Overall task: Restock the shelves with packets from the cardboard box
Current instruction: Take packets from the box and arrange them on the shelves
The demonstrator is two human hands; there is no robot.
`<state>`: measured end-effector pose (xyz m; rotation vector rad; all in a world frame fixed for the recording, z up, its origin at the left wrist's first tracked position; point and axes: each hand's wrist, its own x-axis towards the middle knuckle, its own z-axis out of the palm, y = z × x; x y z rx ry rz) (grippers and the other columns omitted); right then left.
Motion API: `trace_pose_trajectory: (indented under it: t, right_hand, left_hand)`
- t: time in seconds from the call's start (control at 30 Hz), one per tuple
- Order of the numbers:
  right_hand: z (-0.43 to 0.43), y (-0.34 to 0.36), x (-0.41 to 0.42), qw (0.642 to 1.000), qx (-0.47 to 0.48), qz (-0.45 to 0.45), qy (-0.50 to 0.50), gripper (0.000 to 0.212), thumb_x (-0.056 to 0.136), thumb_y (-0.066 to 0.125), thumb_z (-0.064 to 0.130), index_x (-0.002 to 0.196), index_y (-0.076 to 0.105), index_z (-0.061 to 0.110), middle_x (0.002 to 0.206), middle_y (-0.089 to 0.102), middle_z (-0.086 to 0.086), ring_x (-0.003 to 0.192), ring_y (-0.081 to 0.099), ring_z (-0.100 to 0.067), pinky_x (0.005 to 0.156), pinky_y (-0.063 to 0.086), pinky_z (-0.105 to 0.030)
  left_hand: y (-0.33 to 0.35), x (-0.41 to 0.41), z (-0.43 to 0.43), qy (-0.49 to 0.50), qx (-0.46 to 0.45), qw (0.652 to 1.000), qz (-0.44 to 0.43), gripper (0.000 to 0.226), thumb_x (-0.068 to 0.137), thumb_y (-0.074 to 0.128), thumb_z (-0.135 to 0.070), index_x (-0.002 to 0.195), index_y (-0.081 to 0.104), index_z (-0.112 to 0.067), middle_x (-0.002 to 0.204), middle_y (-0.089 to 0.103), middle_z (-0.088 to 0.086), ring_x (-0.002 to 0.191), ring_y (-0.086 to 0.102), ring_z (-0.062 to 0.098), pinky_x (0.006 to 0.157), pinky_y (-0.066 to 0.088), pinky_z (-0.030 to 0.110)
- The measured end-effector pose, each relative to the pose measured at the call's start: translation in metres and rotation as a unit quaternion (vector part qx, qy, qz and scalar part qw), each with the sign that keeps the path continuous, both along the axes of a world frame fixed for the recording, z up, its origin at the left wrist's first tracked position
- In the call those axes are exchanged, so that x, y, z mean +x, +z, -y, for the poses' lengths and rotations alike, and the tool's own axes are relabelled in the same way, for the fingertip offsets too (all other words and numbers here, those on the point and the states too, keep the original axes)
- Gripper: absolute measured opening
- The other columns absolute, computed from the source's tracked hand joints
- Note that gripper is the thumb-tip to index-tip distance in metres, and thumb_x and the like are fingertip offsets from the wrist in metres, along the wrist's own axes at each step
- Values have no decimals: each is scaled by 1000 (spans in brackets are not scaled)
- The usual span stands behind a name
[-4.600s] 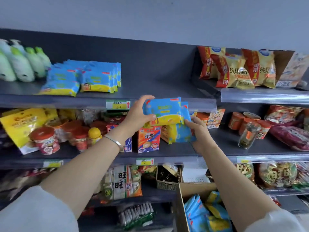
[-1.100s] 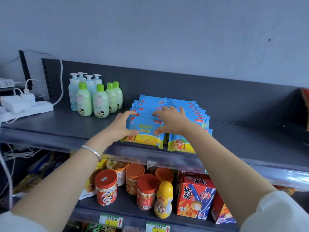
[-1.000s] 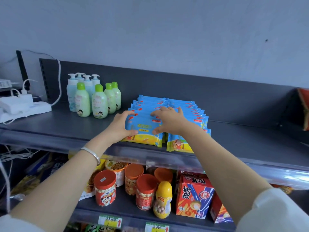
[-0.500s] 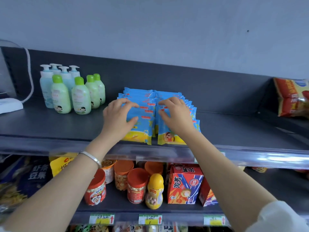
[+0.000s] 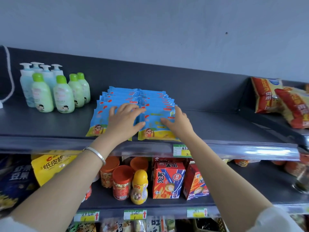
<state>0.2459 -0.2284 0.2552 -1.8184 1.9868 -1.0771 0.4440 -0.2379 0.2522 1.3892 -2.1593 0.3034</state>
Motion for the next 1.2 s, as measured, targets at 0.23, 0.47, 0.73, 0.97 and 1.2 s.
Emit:
trace_pose_trajectory:
  t: [0.23,0.47,0.73,0.97,1.2]
  right_hand:
    - [1,-2,-4,997,-12,63,39,66,82,69,38,135,35,21,127,48,-7,103,52,-20,83,47,-37]
    - [19,1,-10,987,45,143,55,58,79,72,43,124,42,21,121,57,-2,101,59,-19,81,52,-35]
    - [-3,5,-42,996,-13,81,19,66,91,59,37,146,29,15,142,40,-9,124,45,-24,87,38,-29]
    - [-75,-17,-128,995,-72,-51,-47,25,93,54,29,113,62,17,106,63,-3,97,58,-21,85,49,-38]
    - [-164,-66,-238,954,-26,-275,-114,27,92,52,32,115,62,20,112,62,-4,109,54,-29,84,41,-38]
  left_hand:
    - [-3,-18,-3,41,94,993,59,59,92,41,-56,145,22,-38,155,18,-6,145,7,16,112,7,51]
    - [0,-19,-3,49,101,992,61,62,90,40,-59,145,19,-40,156,13,-6,144,6,17,112,7,52]
    - [15,-52,-6,12,9,1000,6,43,90,51,-46,132,47,-35,140,39,-8,133,28,18,106,17,43]
    - [-2,-165,-39,-167,-37,985,-26,24,90,56,-30,112,64,-25,117,61,-3,112,52,23,89,34,36]
    - [-53,-280,-95,-283,-23,958,33,23,84,56,-23,103,68,-19,100,68,4,98,59,31,78,41,38]
